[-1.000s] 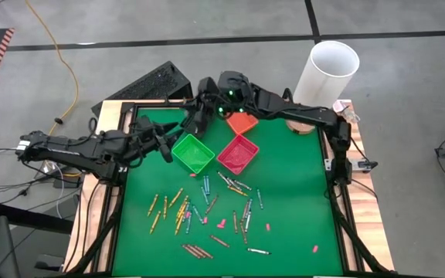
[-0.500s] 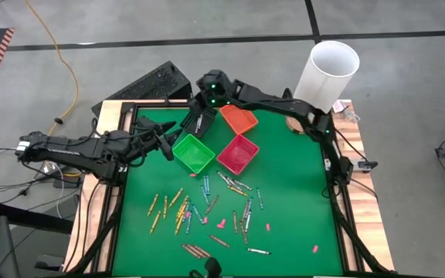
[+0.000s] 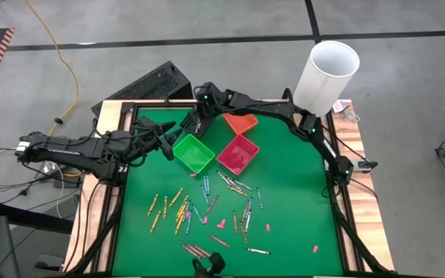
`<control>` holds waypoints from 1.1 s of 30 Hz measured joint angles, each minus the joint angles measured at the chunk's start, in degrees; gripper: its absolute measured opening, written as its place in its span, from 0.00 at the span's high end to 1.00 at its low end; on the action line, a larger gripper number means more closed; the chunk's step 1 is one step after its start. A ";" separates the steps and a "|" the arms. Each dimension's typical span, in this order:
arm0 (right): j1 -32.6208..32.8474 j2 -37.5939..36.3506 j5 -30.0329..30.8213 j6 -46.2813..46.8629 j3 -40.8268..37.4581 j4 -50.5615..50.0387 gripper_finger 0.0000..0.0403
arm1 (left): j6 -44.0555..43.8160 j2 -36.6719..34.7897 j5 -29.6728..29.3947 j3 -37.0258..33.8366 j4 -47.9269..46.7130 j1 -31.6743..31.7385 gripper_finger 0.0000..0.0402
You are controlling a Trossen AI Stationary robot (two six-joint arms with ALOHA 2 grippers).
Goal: Sort crayons
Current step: Put the black crayon into the black bin
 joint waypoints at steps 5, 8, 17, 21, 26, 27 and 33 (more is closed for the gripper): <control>0.00 1.58 2.31 -0.97 0.07 -0.82 0.96 | -0.37 0.00 0.02 0.00 -0.10 0.02 0.54; 0.07 1.79 3.08 -2.48 -0.02 -2.12 0.94 | -0.36 0.00 0.02 0.00 -0.08 0.02 0.54; -0.15 1.79 4.75 -5.46 0.02 -1.85 0.83 | -0.36 0.00 0.01 0.00 -0.03 0.02 0.54; -0.15 1.79 4.45 -5.81 0.02 -2.00 0.78 | -0.36 0.00 0.02 0.00 -0.03 0.02 0.54; -0.68 -1.87 -1.06 -9.10 -0.11 -5.29 0.73 | -0.36 -0.07 0.60 0.00 -0.29 0.02 0.54; -0.77 -3.73 -1.45 -10.43 -0.11 -7.23 0.73 | -0.35 -0.37 1.49 0.00 -0.97 0.02 0.54; -1.14 -18.96 -1.39 -20.76 0.02 -21.65 0.73 | -3.42 -1.20 4.75 0.00 -9.38 0.03 0.54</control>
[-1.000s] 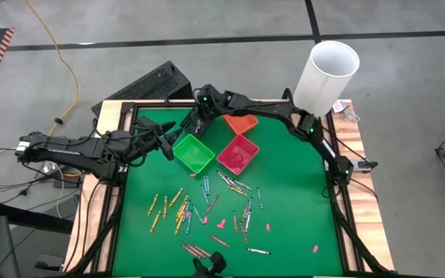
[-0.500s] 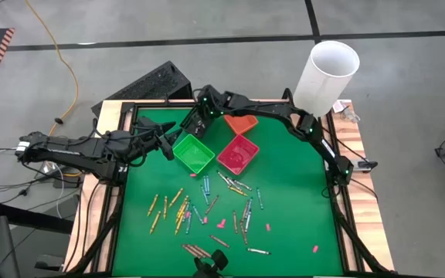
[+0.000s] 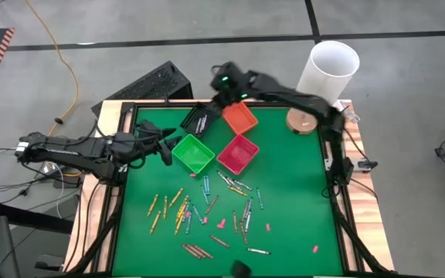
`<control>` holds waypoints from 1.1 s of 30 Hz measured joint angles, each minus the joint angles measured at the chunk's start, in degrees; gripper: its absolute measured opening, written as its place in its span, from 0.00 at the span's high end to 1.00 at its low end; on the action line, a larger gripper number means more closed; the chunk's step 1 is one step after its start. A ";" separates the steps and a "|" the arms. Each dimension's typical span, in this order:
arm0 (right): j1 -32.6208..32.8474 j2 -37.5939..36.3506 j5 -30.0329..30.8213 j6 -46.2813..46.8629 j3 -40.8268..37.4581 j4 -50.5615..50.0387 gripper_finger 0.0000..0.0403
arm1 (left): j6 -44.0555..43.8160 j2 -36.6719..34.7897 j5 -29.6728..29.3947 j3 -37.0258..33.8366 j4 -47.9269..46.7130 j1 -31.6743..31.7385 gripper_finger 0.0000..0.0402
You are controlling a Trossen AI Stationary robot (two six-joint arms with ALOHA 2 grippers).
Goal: Sort crayons
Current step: Put the black crayon into the black bin
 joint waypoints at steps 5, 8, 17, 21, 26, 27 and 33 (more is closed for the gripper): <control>1.88 -12.86 4.21 -3.74 0.05 -13.94 0.72 | -0.38 0.94 6.38 0.02 -6.44 0.87 0.54; 4.25 -18.68 7.54 -2.28 0.07 -21.92 0.72 | 0.09 3.11 15.23 0.01 -8.43 1.95 0.56; 19.24 -26.70 20.33 10.90 0.02 -42.56 0.72 | 2.62 14.77 29.04 0.02 -4.22 4.90 0.57; 26.61 -26.19 24.39 17.60 -0.69 -45.44 0.72 | -0.21 18.48 34.05 0.02 -2.00 6.04 0.57; 33.14 -26.02 24.65 23.36 -10.39 -41.35 0.72 | -2.39 18.00 37.06 0.01 -2.09 6.17 0.57; 34.13 -26.03 24.81 24.32 -13.18 -39.67 0.72 | -2.39 17.30 37.07 0.02 -1.96 6.15 0.57; 36.81 -26.74 24.13 27.47 -29.39 -21.77 0.72 | -3.44 11.32 36.14 0.02 -2.14 6.45 0.57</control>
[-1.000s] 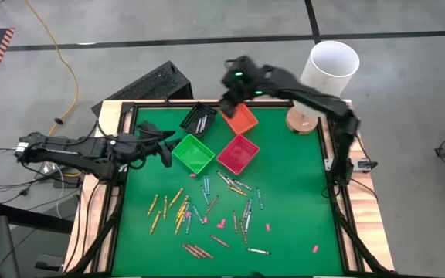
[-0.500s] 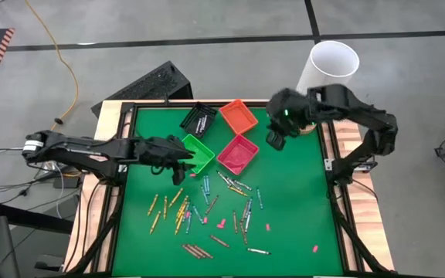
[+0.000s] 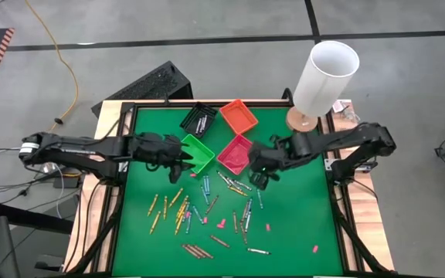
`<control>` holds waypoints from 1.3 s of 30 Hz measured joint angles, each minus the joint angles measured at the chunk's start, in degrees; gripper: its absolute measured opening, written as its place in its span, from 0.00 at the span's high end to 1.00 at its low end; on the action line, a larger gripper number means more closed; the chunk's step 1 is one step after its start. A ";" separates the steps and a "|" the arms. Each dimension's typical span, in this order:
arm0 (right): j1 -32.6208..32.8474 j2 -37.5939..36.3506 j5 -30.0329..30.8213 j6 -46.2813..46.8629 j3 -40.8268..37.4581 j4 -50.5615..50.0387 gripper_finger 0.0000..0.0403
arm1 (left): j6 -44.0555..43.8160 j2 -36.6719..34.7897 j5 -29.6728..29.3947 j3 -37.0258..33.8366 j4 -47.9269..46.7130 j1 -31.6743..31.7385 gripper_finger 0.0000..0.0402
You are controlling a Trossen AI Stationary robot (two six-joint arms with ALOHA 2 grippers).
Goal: Sort crayons
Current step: Put the black crayon into the black bin
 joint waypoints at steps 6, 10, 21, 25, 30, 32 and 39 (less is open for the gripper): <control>-1.69 -0.09 -3.47 -0.70 -11.90 14.51 0.72 | -0.99 -6.64 -2.55 0.00 -0.98 0.22 0.57; -3.29 -0.09 -7.26 -1.66 -18.94 21.02 0.72 | -2.01 -10.46 -3.27 0.00 -2.42 1.12 0.57; -5.43 0.32 -14.99 -7.06 -30.80 35.60 0.72 | -3.12 -16.01 -5.70 0.00 -5.31 1.75 0.57; -5.77 2.13 -15.64 -9.51 -30.80 38.20 0.72 | -3.56 -16.02 -6.66 0.00 -5.65 1.74 0.57; -6.14 7.08 -18.65 -10.76 -30.80 40.67 0.72 | -3.69 -16.02 -6.77 0.00 -6.39 1.75 0.57; -6.10 8.87 -19.81 -10.84 -30.80 41.78 0.72 | -3.99 -16.02 -6.79 0.00 -6.49 1.75 0.57; -6.15 12.38 -20.38 -11.95 -30.78 43.21 0.72 | -3.99 -16.02 -6.84 0.00 -6.54 1.75 0.57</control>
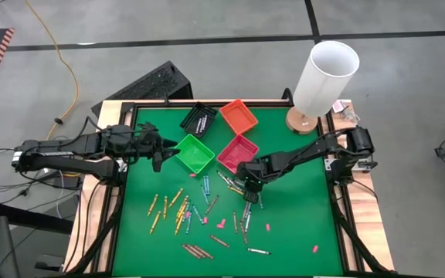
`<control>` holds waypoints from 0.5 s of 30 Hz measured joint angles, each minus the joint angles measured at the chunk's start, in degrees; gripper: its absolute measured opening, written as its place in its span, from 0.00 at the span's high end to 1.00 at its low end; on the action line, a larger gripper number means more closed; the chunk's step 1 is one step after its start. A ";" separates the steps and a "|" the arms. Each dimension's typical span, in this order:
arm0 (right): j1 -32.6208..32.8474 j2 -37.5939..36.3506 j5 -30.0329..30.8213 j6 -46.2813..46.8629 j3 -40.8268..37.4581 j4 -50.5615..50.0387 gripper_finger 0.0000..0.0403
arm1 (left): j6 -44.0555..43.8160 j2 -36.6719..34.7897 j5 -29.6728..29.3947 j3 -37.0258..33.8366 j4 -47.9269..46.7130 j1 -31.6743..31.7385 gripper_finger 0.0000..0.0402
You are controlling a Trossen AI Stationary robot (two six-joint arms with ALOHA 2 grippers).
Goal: Sort crayons
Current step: Put the black crayon into the black bin
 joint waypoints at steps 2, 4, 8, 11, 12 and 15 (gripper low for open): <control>-0.09 0.63 0.18 -0.11 0.02 0.39 0.72 | 0.00 0.00 -0.27 0.00 -0.04 0.00 0.57; -0.38 1.04 0.40 -0.14 0.09 0.84 0.72 | 0.06 0.00 -0.53 0.00 -0.06 0.00 0.57; -0.73 1.82 0.60 -0.07 0.22 0.74 0.74 | 0.18 0.00 -0.89 0.00 -0.11 0.00 0.57; -0.95 2.12 0.60 0.04 0.27 0.01 0.78 | 0.20 0.00 -1.04 0.00 -0.52 0.00 0.57; -0.97 2.28 0.58 0.12 0.27 -0.20 0.81 | 0.20 0.00 -1.06 0.00 -0.91 0.00 0.57; -1.05 2.33 0.60 1.13 0.24 -0.94 0.89 | 0.20 0.00 -1.06 0.00 -1.40 0.00 0.57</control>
